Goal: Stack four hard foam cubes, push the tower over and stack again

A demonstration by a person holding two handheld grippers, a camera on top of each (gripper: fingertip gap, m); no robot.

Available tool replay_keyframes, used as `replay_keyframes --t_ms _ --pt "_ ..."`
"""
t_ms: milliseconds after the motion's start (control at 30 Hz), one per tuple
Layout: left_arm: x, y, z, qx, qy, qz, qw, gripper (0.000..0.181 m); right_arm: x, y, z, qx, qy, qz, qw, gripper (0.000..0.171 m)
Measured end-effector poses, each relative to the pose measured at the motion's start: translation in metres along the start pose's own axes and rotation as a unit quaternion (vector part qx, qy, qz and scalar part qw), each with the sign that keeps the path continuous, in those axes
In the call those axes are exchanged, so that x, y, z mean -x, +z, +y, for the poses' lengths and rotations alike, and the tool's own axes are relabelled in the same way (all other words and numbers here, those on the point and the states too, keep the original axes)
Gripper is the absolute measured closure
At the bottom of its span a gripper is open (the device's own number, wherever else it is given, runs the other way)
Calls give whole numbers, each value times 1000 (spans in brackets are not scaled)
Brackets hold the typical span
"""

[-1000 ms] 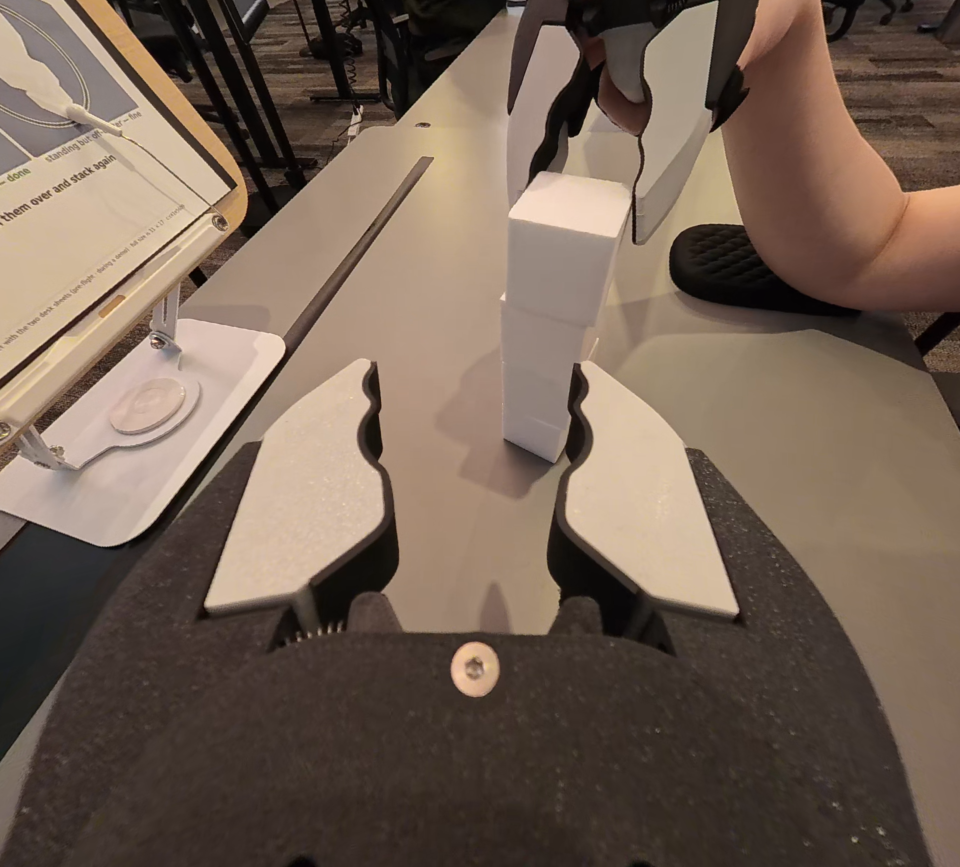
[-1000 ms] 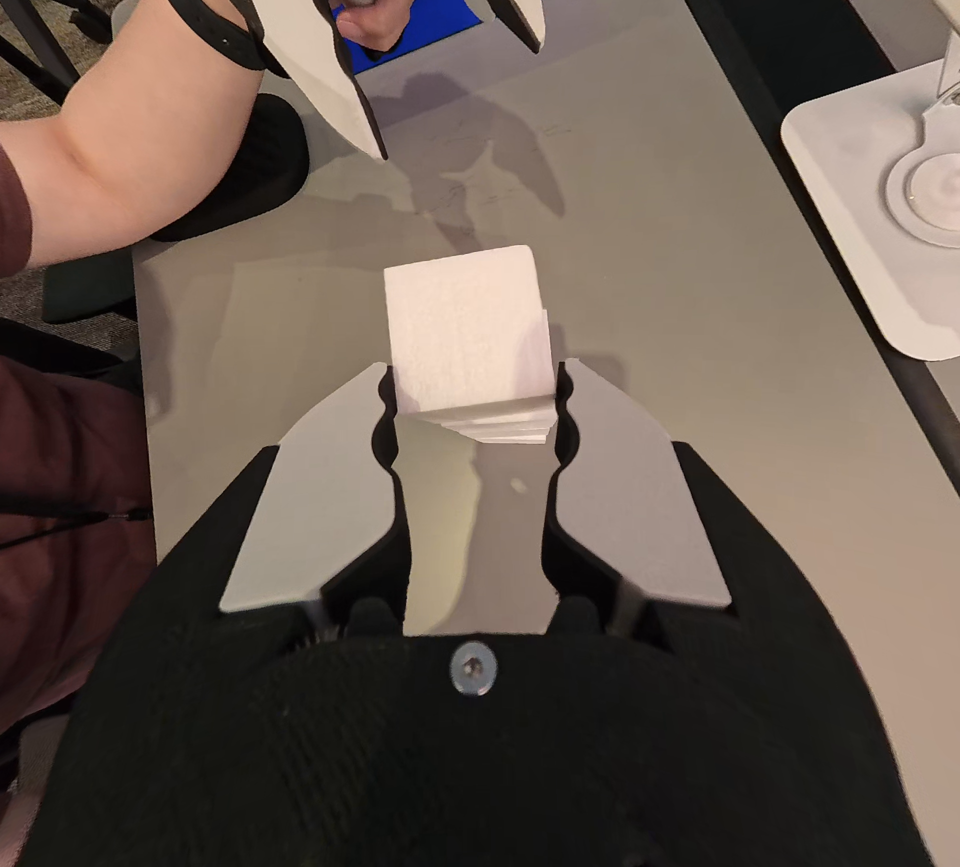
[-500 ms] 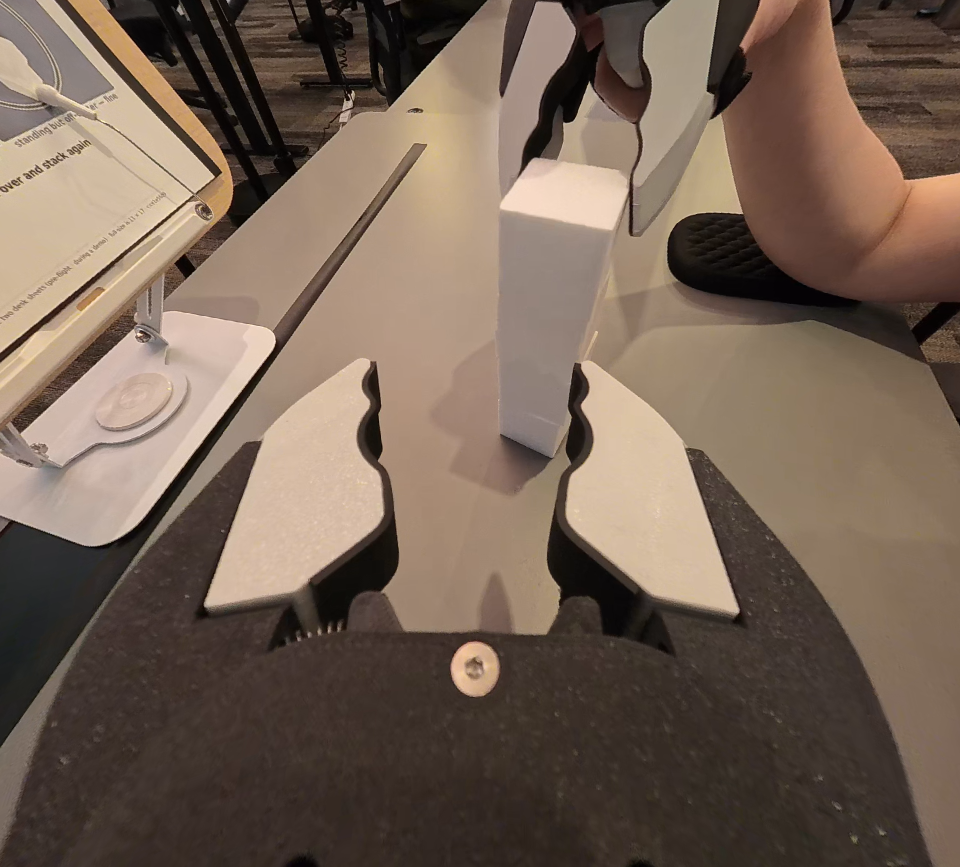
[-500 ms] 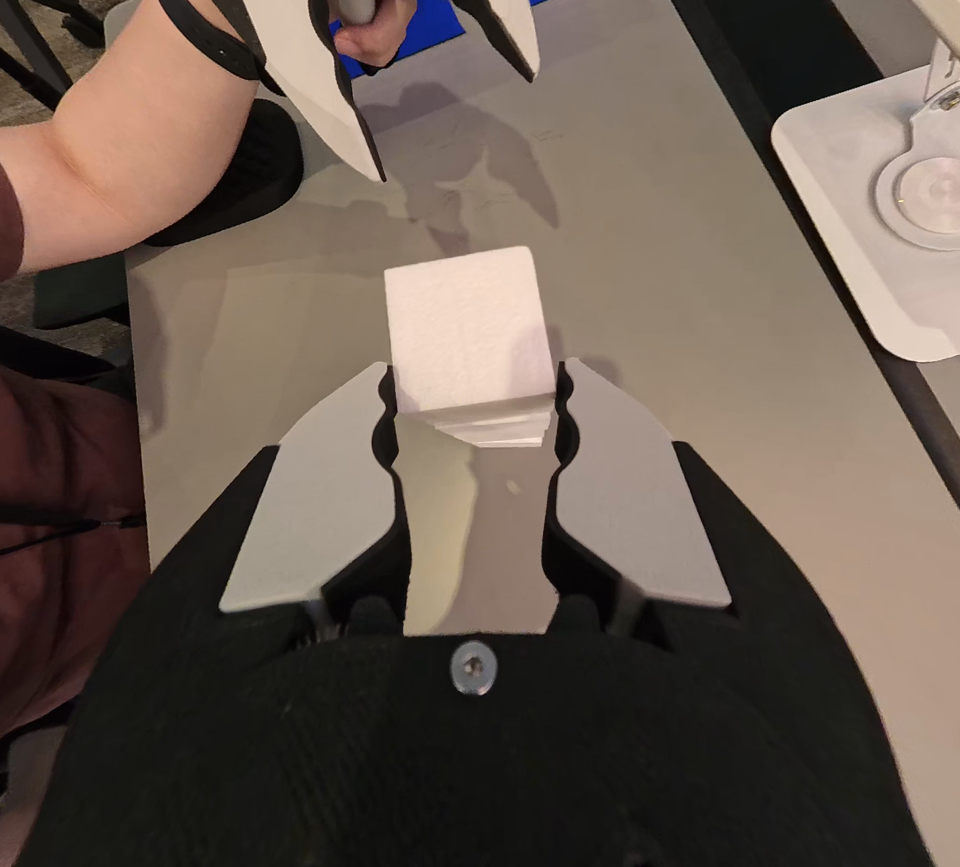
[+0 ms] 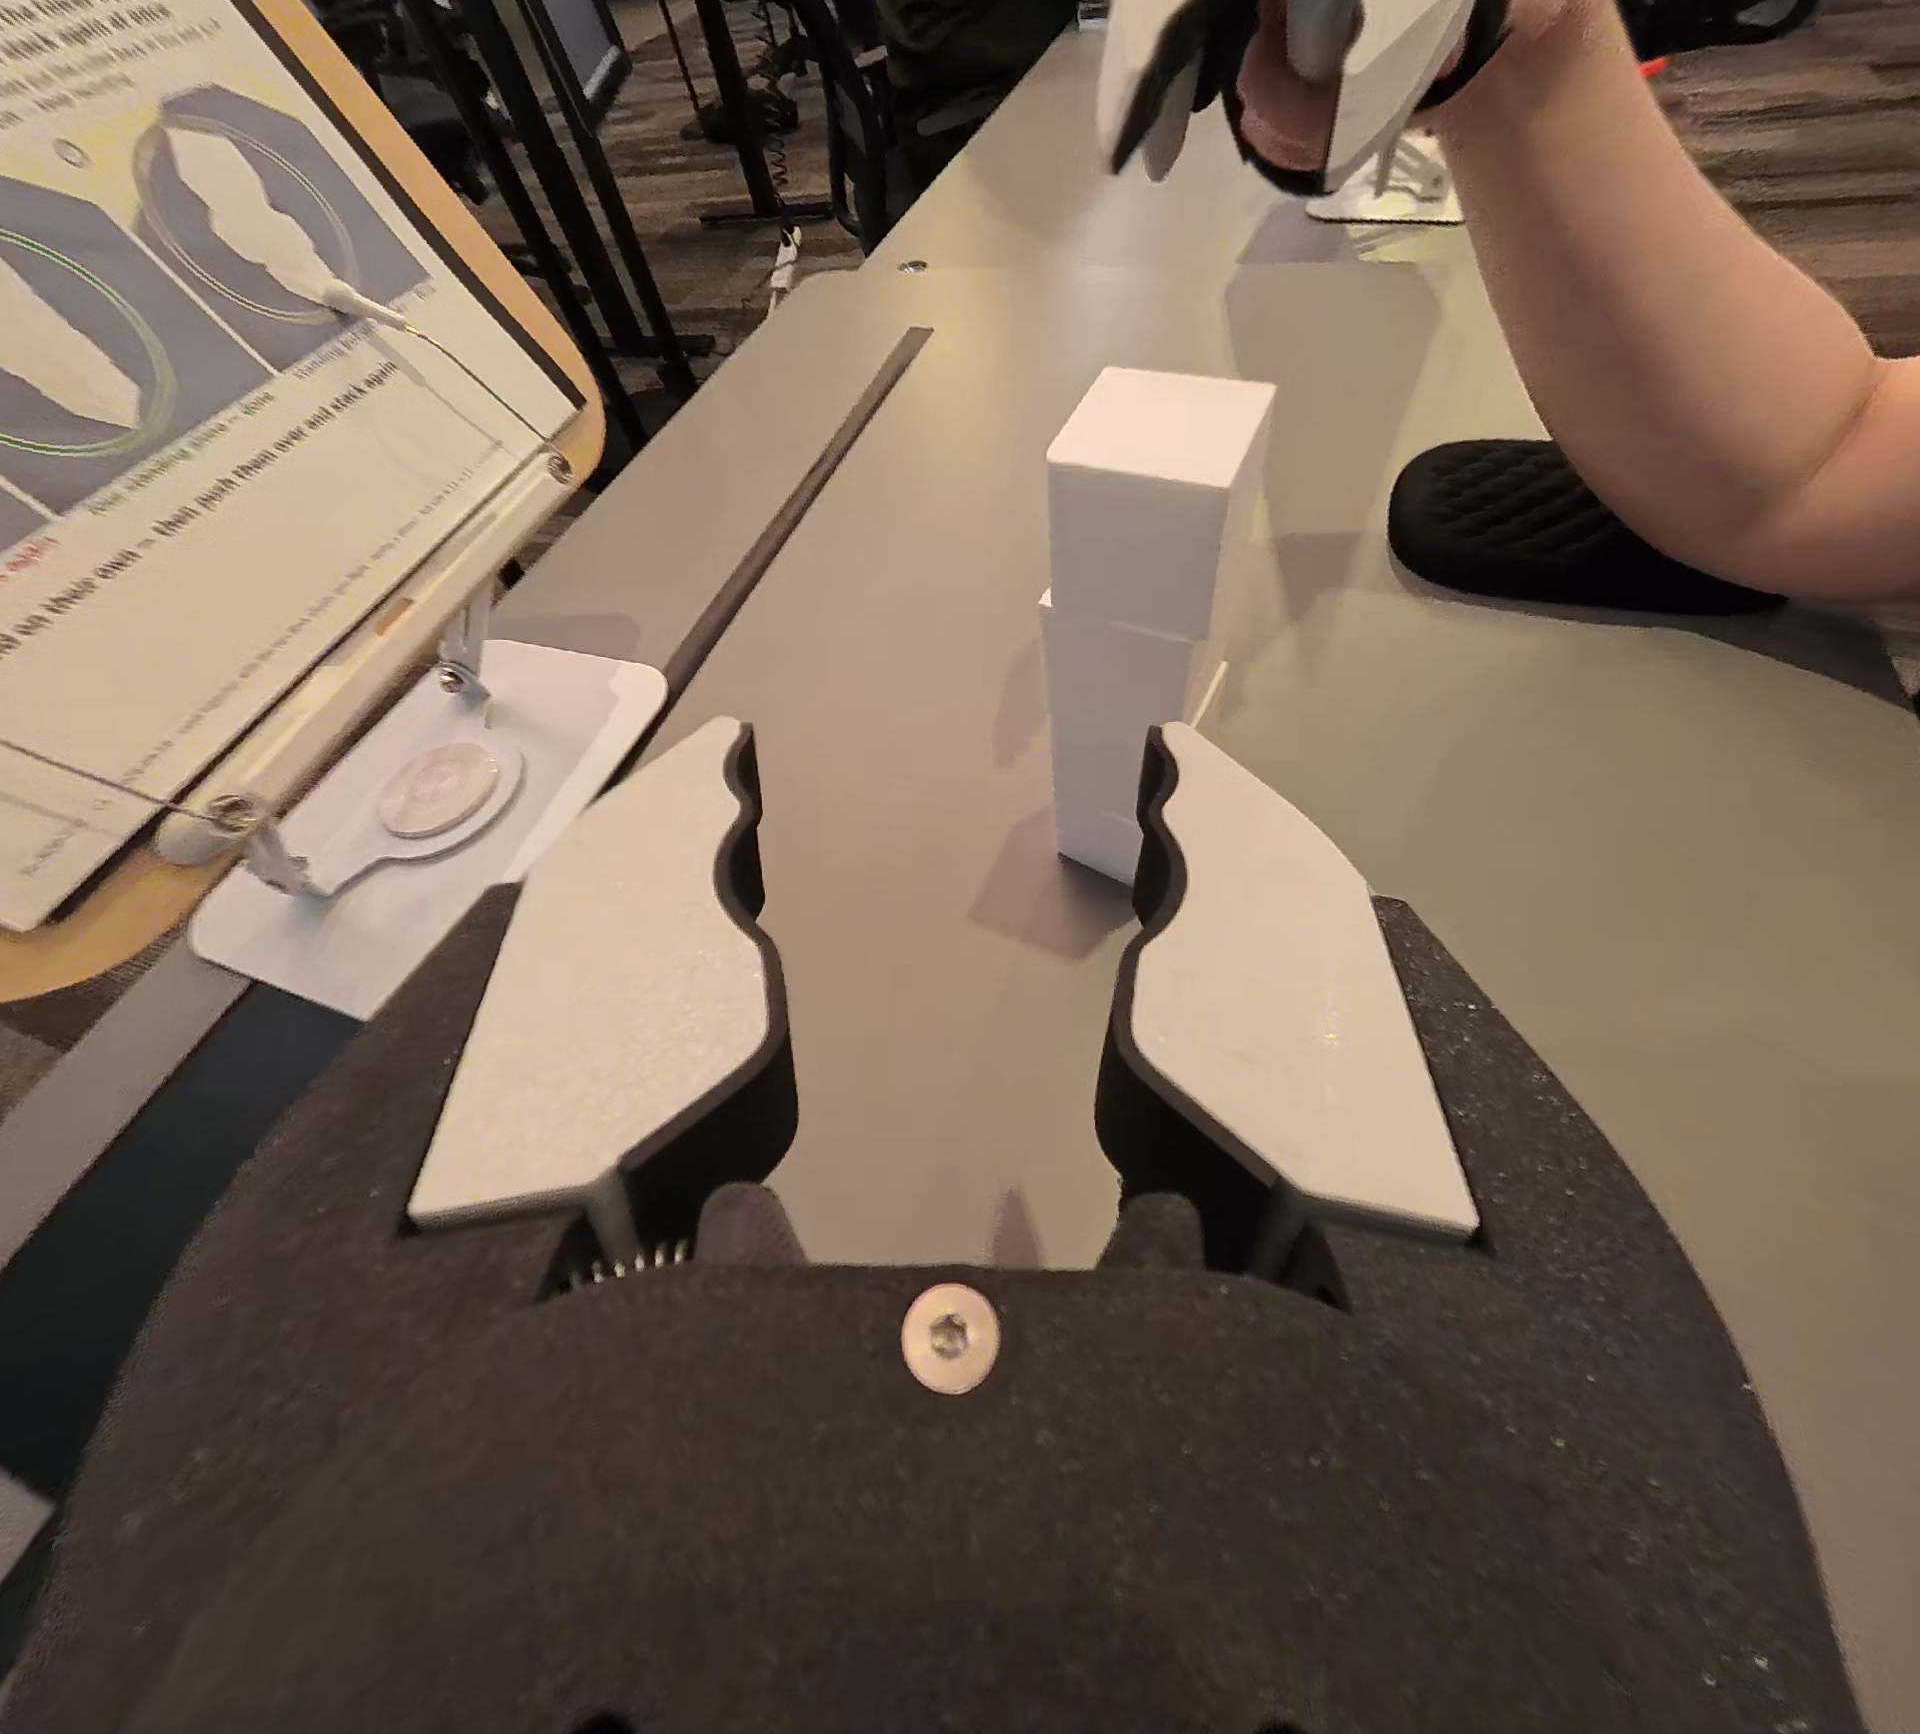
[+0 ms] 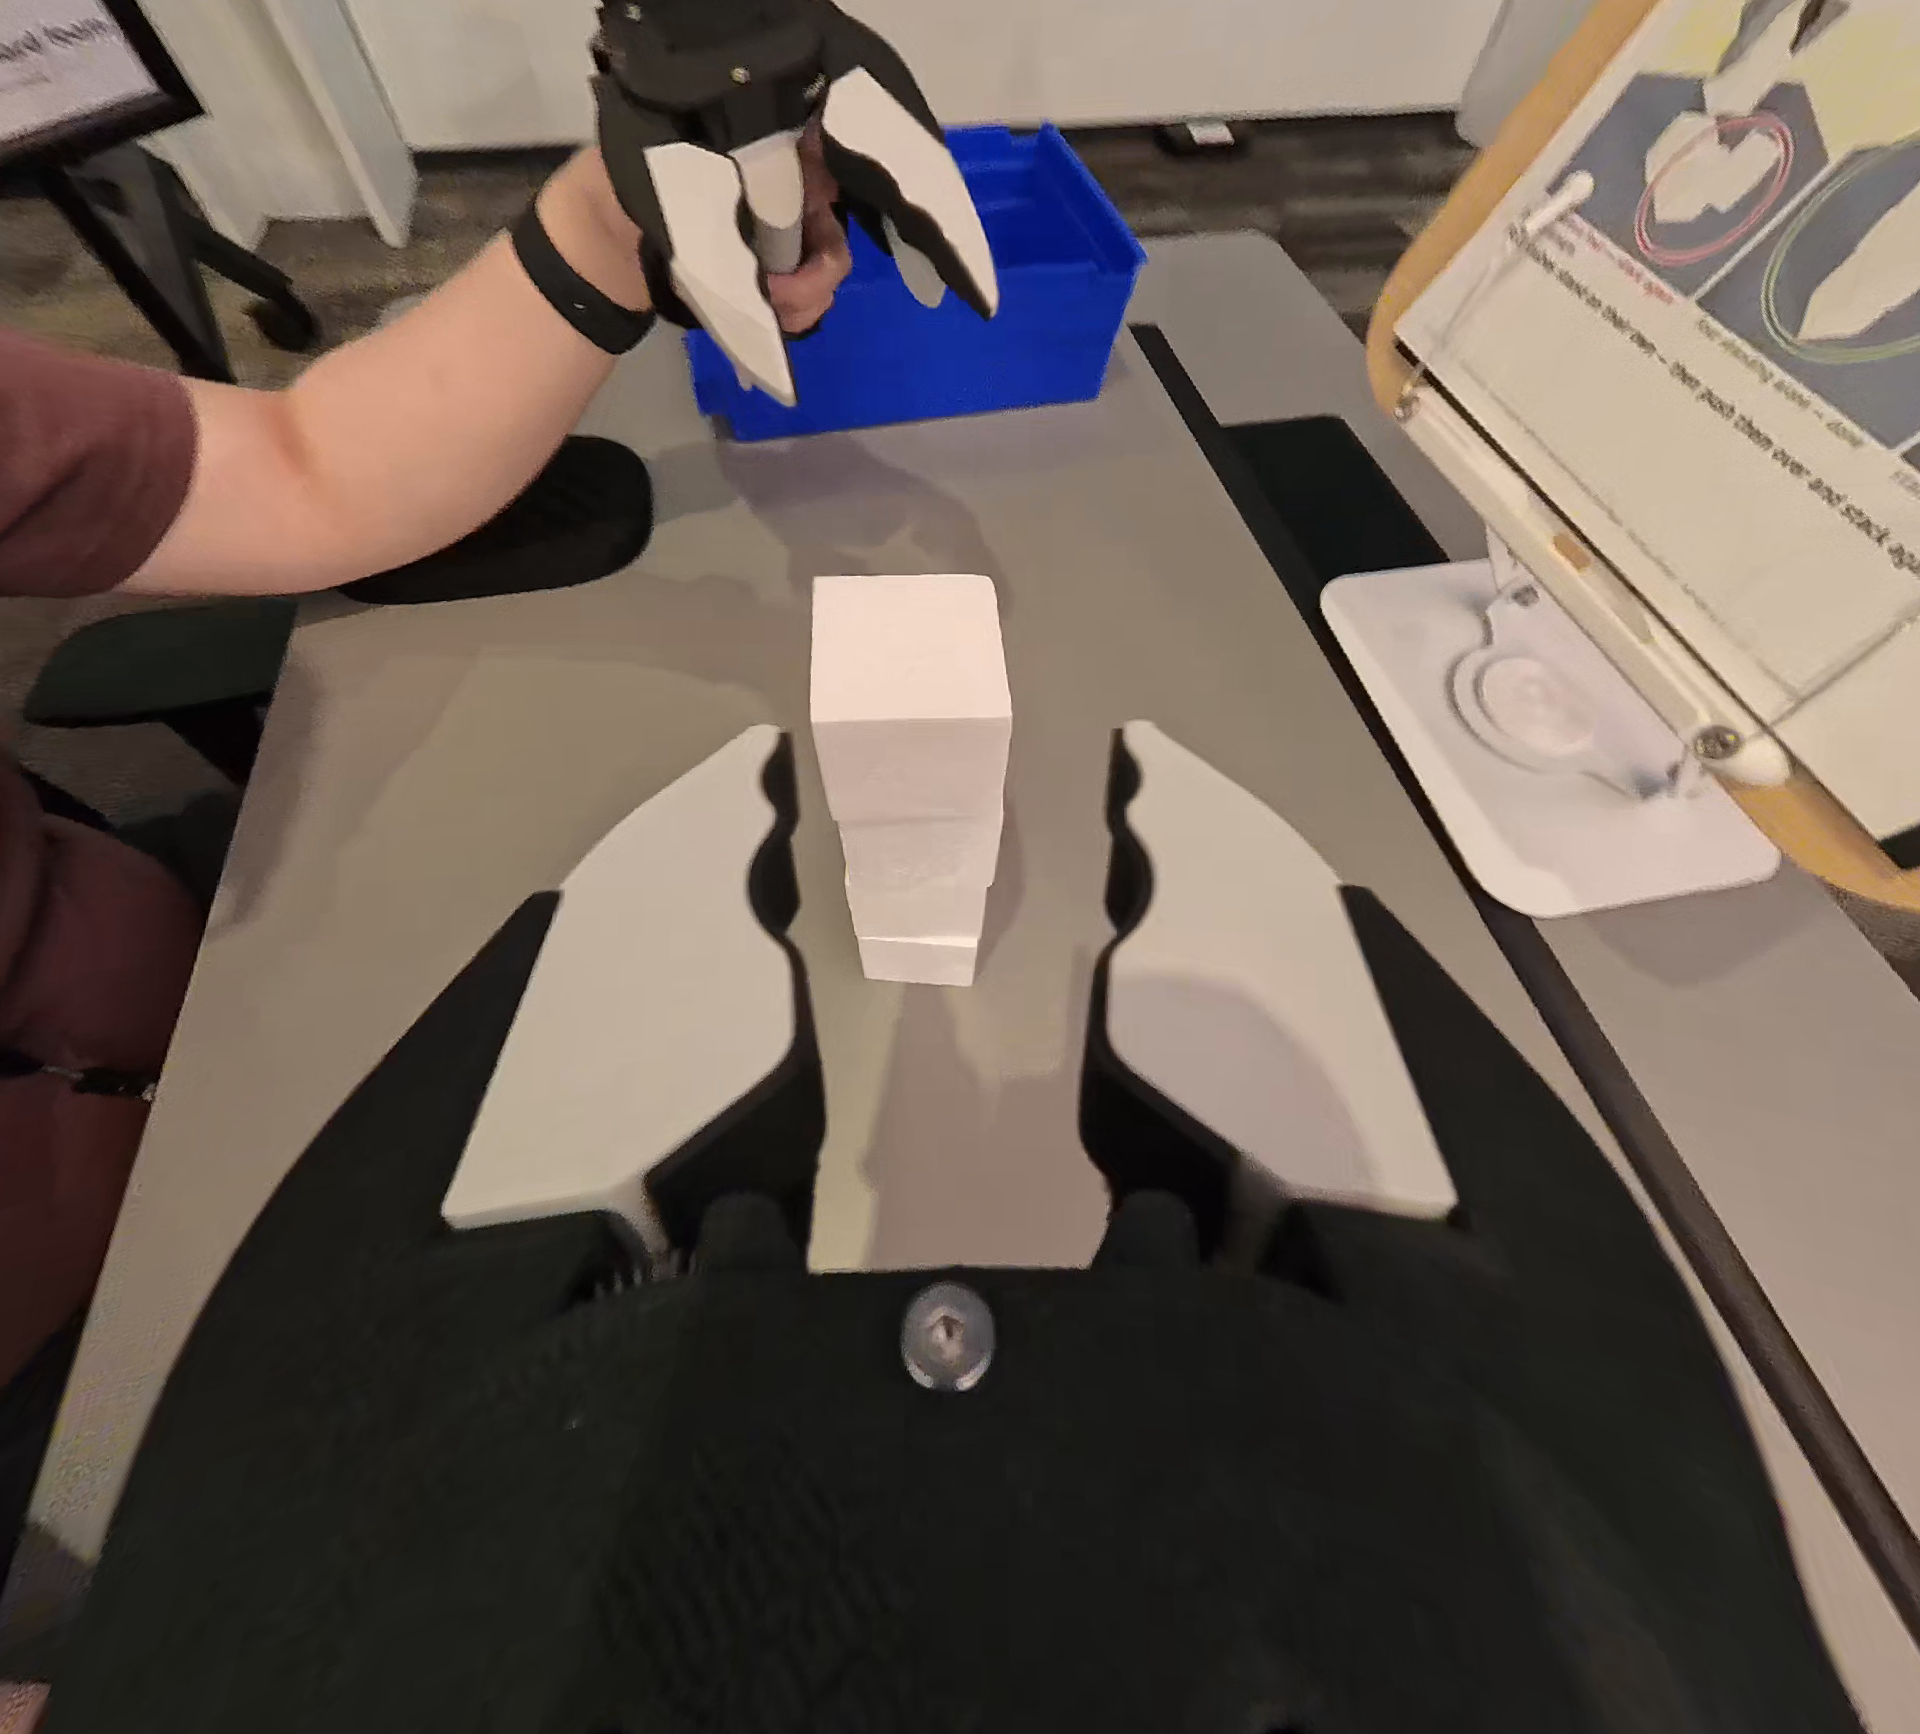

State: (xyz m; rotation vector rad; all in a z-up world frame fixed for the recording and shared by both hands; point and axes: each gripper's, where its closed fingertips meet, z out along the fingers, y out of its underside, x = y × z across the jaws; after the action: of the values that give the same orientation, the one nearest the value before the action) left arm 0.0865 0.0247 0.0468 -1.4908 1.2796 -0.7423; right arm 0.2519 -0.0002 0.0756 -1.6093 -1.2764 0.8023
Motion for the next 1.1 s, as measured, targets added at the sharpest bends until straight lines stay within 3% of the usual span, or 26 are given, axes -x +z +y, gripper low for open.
replay_keyframes --t_ms 133,200,400,533,600,733,800,967,1100 --pt "2 -22 -17 -29 15 -23 999 112 -5 -20 -20 -110 -5 -28 994 144" --pt "2 -31 -23 -39 22 -34 998 113 -7 -30 -23 -136 3 -34 990 146" --pt "3 -51 -32 -60 28 -52 996 114 -22 -41 -8 -149 20 -19 989 149" --pt "3 -56 -25 -37 28 -55 997 115 -29 -36 7 -137 40 -32 989 171" --pt "-1 -58 -15 -6 39 -50 998 122 -34 -29 26 -99 41 -29 994 171" --pt "-5 -63 6 55 74 -48 995 135 -44 -8 121 132 41 -14 990 171" --pt "-5 -66 14 73 82 -48 993 139 -39 -2 157 206 35 -37 977 171" --pt "-1 -74 18 72 69 -48 994 141 -27 7 204 268 100 -102 953 171" --pt "1 -81 17 63 65 -52 995 141 -22 15 214 282 130 -122 943 171"
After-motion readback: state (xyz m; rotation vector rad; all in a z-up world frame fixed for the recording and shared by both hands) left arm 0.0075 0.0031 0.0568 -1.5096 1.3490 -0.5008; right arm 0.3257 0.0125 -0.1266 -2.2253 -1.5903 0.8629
